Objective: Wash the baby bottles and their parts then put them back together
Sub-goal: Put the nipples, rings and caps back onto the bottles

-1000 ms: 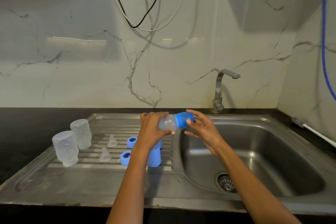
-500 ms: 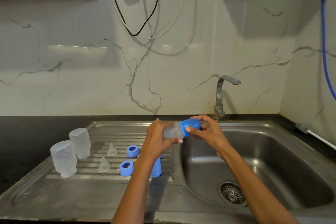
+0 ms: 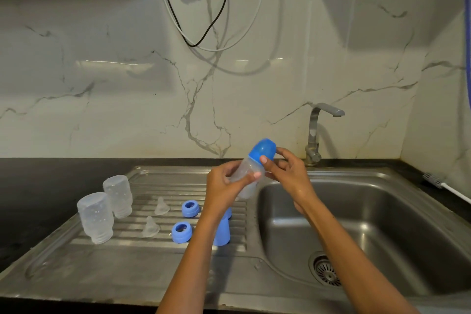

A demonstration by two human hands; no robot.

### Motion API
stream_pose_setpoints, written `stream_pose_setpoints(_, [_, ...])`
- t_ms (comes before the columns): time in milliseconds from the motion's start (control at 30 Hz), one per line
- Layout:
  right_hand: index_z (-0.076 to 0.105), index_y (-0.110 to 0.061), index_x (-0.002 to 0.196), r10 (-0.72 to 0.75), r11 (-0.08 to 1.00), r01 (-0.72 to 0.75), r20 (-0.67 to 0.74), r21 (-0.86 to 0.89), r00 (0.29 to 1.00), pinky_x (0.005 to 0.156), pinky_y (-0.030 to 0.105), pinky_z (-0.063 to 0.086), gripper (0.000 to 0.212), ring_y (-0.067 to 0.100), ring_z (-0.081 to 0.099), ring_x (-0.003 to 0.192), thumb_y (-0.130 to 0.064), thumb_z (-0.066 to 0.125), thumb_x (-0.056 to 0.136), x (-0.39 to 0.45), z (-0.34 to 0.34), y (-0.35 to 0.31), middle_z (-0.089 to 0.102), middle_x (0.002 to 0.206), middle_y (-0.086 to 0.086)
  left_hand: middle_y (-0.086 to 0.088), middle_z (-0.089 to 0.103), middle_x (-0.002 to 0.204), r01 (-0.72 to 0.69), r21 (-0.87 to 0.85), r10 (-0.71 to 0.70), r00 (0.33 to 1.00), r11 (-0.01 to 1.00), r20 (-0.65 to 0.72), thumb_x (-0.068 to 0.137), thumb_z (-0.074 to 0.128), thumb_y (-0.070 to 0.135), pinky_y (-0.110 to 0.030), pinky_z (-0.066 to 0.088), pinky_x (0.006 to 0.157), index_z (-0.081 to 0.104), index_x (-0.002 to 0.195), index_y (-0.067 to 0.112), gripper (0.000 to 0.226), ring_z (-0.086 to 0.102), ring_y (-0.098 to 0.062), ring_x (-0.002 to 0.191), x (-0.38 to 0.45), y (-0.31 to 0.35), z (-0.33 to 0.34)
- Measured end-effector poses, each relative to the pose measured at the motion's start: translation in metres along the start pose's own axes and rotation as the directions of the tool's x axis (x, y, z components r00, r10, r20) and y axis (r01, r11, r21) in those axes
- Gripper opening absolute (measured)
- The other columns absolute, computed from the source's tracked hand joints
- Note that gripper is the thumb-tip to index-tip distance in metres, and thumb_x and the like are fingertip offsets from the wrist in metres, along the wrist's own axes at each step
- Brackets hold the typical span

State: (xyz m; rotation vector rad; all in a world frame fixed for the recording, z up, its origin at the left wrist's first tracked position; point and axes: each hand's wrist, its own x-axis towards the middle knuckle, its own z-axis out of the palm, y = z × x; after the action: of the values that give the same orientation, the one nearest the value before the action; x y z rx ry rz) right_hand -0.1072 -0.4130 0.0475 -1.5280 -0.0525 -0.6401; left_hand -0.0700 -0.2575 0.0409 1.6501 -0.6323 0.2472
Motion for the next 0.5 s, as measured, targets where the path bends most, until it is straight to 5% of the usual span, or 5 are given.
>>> stream_pose_setpoints(133, [0.061,-0.022,0.115,0.035,0.998,-0.037,0.042,0.046,0.999,0.069,0.020,0.057,0.031,0.006,0.070,0.086,-0.028,0.068,0.085,-0.005,0.009,0.005,0.075,0.091,-0.003,-0.004,0.073,0.089,0.084,-0.146,-0.093,0.994,0.986,-0.054,0.073,0.079,0.033,-0.030,0.055,0.072,0.071,0.099,0.012,0.034,0.069,-0.019,0.087,0.002,-0.003,-0.007])
stream_pose_setpoints(367, [0.070,-0.006,0.099,-0.015,0.969,-0.001,-0.062,-0.248,0.998,0.072,0.024,0.055,0.016,0.013,0.065,0.085,-0.018,0.064,0.091,-0.015,0.010,0.018,0.071,0.092,0.006,-0.004,0.071,0.103,0.123,-0.208,-0.151,0.981,0.970,-0.124,0.072,0.081,0.025,-0.034,0.057,0.081,0.063,0.112,0.012,0.046,0.068,-0.018,0.096,0.007,-0.008,-0.018])
stream_pose_setpoints(500, [0.072,-0.009,0.093,-0.094,0.938,0.075,-0.039,-0.339,0.995,0.072,0.015,0.050,0.009,0.003,0.063,0.079,-0.012,0.064,0.090,-0.014,0.029,0.009,0.069,0.084,-0.005,-0.004,0.071,0.101,0.095,-0.265,-0.148,0.971,0.959,-0.187,0.072,0.081,0.026,-0.017,0.054,0.064,0.061,0.117,0.012,0.051,0.069,-0.010,0.088,0.014,0.003,-0.046])
